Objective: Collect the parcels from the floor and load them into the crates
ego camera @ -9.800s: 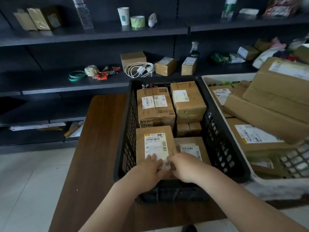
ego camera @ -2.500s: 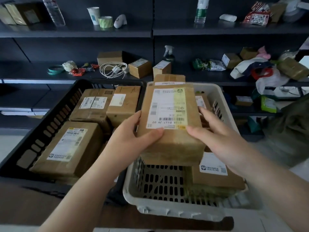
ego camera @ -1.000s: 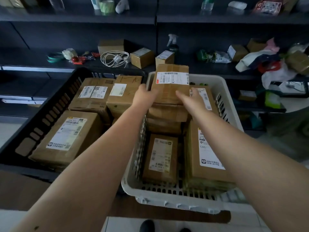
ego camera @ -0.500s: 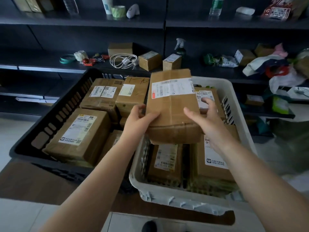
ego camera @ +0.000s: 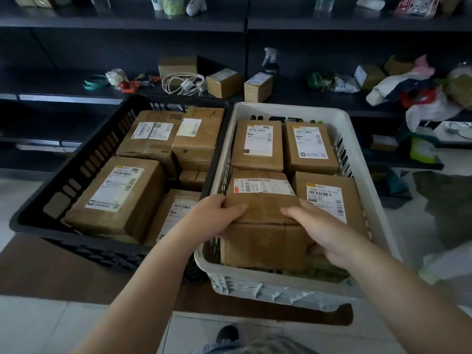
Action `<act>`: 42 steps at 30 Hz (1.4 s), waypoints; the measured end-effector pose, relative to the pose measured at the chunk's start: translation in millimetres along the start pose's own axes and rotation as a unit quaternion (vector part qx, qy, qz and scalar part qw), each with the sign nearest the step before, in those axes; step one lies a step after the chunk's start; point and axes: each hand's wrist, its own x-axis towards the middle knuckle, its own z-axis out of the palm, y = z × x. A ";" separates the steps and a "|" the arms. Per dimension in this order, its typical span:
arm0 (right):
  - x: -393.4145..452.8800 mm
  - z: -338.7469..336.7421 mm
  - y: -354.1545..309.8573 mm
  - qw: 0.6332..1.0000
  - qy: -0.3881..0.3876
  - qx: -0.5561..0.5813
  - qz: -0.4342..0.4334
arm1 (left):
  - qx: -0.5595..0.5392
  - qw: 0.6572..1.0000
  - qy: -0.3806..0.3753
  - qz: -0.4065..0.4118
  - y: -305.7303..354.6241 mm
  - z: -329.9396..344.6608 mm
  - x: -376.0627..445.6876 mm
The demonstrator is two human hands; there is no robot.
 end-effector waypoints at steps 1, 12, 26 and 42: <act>4.6 5.0 0.1 1.000 0.007 -0.027 -0.005 | 0.054 0.999 -0.002 0.001 -1.3 5.8 9.7; 48.4 54.8 12.6 0.922 0.000 -0.373 0.104 | 0.198 0.976 -0.041 -0.077 -29.6 50.5 75.4; 58.8 -31.5 40.6 0.851 0.230 -0.467 0.072 | 0.405 0.904 -0.057 0.125 -17.4 79.8 88.9; 50.7 8.9 26.7 0.890 0.222 -0.397 0.032 | 0.114 0.976 -0.022 0.186 -24.4 45.7 83.0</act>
